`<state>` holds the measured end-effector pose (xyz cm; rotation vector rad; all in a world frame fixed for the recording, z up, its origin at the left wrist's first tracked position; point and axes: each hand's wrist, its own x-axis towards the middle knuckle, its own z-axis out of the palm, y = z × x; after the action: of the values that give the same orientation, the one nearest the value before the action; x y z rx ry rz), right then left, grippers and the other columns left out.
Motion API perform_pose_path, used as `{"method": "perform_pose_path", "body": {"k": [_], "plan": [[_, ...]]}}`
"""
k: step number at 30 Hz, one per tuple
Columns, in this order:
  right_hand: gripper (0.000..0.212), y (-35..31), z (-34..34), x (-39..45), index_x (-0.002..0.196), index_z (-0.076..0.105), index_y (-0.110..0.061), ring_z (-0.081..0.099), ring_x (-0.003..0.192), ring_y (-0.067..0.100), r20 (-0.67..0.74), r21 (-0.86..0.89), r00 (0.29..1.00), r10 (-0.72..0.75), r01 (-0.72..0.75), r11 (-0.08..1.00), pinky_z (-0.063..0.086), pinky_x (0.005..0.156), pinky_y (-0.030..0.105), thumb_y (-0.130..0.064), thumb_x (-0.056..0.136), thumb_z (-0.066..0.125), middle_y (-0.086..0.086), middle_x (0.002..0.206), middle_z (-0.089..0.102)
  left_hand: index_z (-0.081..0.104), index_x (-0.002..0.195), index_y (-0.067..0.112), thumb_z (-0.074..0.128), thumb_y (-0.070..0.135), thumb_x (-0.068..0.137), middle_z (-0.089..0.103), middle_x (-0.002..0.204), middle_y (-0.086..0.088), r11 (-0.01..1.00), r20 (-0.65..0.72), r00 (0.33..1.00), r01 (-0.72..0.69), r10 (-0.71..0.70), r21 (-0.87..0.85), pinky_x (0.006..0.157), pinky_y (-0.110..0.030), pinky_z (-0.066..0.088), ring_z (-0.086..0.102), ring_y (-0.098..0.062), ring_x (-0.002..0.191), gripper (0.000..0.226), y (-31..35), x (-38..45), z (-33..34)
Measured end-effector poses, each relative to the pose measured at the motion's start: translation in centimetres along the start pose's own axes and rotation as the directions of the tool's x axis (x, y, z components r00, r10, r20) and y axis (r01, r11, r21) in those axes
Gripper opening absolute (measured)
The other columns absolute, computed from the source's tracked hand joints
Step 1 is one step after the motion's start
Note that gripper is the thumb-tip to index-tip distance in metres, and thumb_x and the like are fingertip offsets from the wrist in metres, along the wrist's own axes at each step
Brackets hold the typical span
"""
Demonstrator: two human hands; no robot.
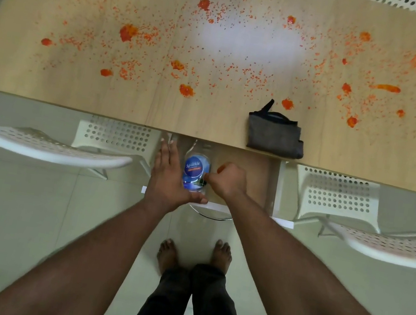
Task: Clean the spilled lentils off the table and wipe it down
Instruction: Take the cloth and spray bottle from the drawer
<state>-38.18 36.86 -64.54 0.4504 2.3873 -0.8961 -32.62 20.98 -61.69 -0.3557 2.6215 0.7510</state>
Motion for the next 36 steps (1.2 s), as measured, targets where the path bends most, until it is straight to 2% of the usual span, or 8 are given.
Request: {"method": "perform_pose_path", "body": {"k": [3, 7, 15, 20, 23, 26, 31, 36], "plan": [[0.048, -1.9, 2.1, 0.3, 0.102, 0.064, -0.014, 0.067, 0.088, 0.024, 0.009, -0.026, 0.999, 0.047, -0.047, 0.999, 0.043, 0.061, 0.024, -0.045, 0.072, 0.086, 0.004, 0.097, 0.066, -0.014, 0.166, 0.009, 0.096, 0.068, 0.051, -0.017, 0.175, -0.010, 0.991, 0.038, 0.999, 0.038, -0.033, -0.130, 0.130, -0.039, 0.005, -0.010, -0.024, 0.162, 0.169, -0.5, 0.1, 0.6], [0.062, -3.2, 4.6, 0.6, 0.105, 0.061, -0.014, 0.068, 0.089, 0.023, -0.024, -0.012, 0.993, 0.117, -0.117, 0.993, 0.052, 0.071, 0.030, -0.052, 0.065, 0.088, 0.002, 0.100, 0.067, -0.009, 0.167, 0.011, 0.097, 0.065, 0.053, -0.005, 0.177, -0.008, 0.984, 0.043, 0.998, 0.057, -0.050, -0.167, 0.128, -0.037, 0.011, -0.001, -0.024, 0.163, 0.165, -1.3, 0.3, 1.3], [0.051, -3.3, 3.6, 0.9, 0.104, 0.066, -0.016, 0.067, 0.084, 0.020, 0.001, -0.095, 0.990, 0.140, -0.139, 0.986, 0.059, 0.074, 0.032, -0.037, 0.065, 0.091, 0.003, 0.096, 0.069, -0.016, 0.166, 0.019, 0.101, 0.061, 0.046, -0.016, 0.176, -0.002, 0.971, 0.117, 0.993, 0.027, 0.001, -0.237, 0.127, -0.036, 0.008, -0.009, -0.021, 0.162, 0.173, -3.0, -0.7, 1.3], [0.056, -1.5, -0.8, 0.1, 0.109, 0.065, -0.015, 0.064, 0.079, 0.019, 0.059, -0.273, 0.987, 0.151, -0.129, 0.953, 0.057, 0.072, 0.032, -0.029, 0.063, 0.093, 0.002, 0.093, 0.066, -0.022, 0.164, 0.015, 0.101, 0.063, 0.042, -0.022, 0.174, -0.004, 0.978, 0.146, 0.989, 0.044, -0.014, -0.204, 0.131, -0.036, 0.006, -0.015, -0.020, 0.161, 0.180, -2.7, -1.2, 0.9], [0.051, -0.7, -3.7, -0.9, 0.108, 0.063, -0.016, 0.061, 0.067, 0.014, 0.121, -0.403, 0.985, 0.126, -0.068, 0.913, 0.054, 0.058, 0.027, -0.022, 0.065, 0.092, 0.000, 0.083, 0.061, -0.023, 0.163, 0.011, 0.102, 0.062, 0.040, -0.024, 0.174, -0.006, 0.982, 0.144, 0.990, 0.033, -0.006, -0.185, 0.130, -0.034, 0.003, -0.016, -0.021, 0.161, 0.182, -2.1, -1.7, 0.4], [0.058, -0.1, -5.7, -1.6, 0.115, 0.064, -0.015, 0.063, 0.073, 0.017, 0.176, -0.529, 0.981, 0.077, 0.028, 0.848, 0.060, 0.066, 0.032, -0.021, 0.065, 0.092, 0.001, 0.089, 0.063, -0.022, 0.163, 0.009, 0.103, 0.059, 0.041, -0.020, 0.175, -0.007, 0.983, 0.130, 0.991, 0.052, -0.029, -0.177, 0.129, -0.033, 0.005, -0.011, -0.023, 0.162, 0.182, -1.6, -2.2, 0.3], [0.056, 0.9, -7.4, -2.4, 0.112, 0.068, -0.017, 0.067, 0.066, 0.018, 0.214, -0.514, 0.974, 0.071, 0.051, 0.856, 0.058, 0.058, 0.029, -0.014, 0.061, 0.093, 0.001, 0.083, 0.067, -0.021, 0.163, 0.009, 0.104, 0.055, 0.042, -0.008, 0.176, -0.009, 0.974, 0.093, 0.991, 0.112, -0.095, -0.197, 0.130, -0.037, 0.017, 0.001, -0.025, 0.163, 0.180, -1.1, -3.4, 0.3], [0.066, 2.5, -7.9, -2.5, 0.123, 0.070, -0.021, 0.068, 0.090, 0.022, 0.201, -0.381, 0.980, -0.005, 0.083, 0.921, 0.060, 0.075, 0.032, -0.014, 0.061, 0.094, 0.002, 0.100, 0.070, -0.021, 0.164, 0.011, 0.106, 0.048, 0.042, 0.001, 0.177, -0.008, 0.962, 0.074, 0.989, 0.146, -0.132, -0.232, 0.128, -0.041, 0.024, 0.009, -0.026, 0.161, 0.180, -1.0, -4.1, 0.0]]}}
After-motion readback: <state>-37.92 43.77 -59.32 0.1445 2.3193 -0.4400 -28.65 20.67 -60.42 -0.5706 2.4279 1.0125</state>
